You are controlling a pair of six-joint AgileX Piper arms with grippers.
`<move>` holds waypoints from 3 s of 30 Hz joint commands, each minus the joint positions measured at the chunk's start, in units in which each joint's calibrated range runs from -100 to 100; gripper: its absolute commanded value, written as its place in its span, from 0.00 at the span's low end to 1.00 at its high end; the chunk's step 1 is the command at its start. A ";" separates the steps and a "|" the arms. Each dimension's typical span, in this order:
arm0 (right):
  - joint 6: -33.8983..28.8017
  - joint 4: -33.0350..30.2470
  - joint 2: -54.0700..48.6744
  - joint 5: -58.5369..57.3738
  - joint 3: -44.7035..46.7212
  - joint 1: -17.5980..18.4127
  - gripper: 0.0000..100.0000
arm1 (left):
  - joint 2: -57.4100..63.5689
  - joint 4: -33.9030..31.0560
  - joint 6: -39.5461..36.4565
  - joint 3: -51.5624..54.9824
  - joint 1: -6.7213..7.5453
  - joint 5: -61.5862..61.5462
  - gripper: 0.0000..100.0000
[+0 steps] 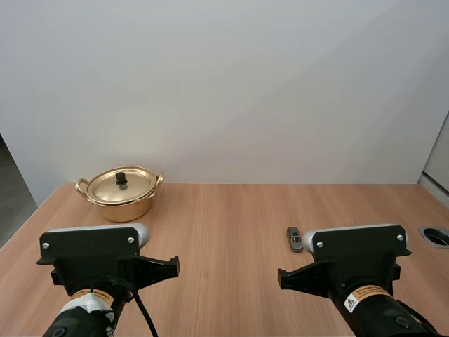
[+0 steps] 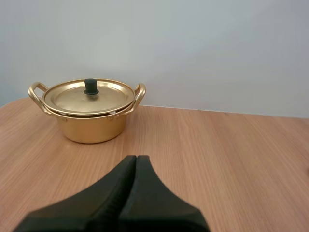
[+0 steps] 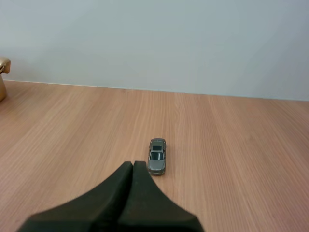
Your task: Open the pot, put the car inside, and close it
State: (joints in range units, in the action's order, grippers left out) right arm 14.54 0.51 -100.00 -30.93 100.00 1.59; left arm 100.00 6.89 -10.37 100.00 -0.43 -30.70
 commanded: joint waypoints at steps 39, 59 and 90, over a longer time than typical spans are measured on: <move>0.02 0.03 0.00 -0.10 0.00 0.00 0.00 | 0.00 0.06 0.03 0.00 0.00 0.03 0.00; 0.02 -6.12 0.00 26.63 -1.94 0.00 0.00 | 0.00 -4.63 1.32 -6.05 0.00 30.22 0.00; 7.12 -2.39 0.00 -13.97 -23.47 1.78 0.00 | -30.22 -9.76 5.64 -41.36 -5.25 -14.72 0.00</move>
State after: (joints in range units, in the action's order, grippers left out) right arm 20.03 -3.07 -100.00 -45.02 76.59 3.35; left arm 79.82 -3.10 -4.77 64.82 -5.35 -43.63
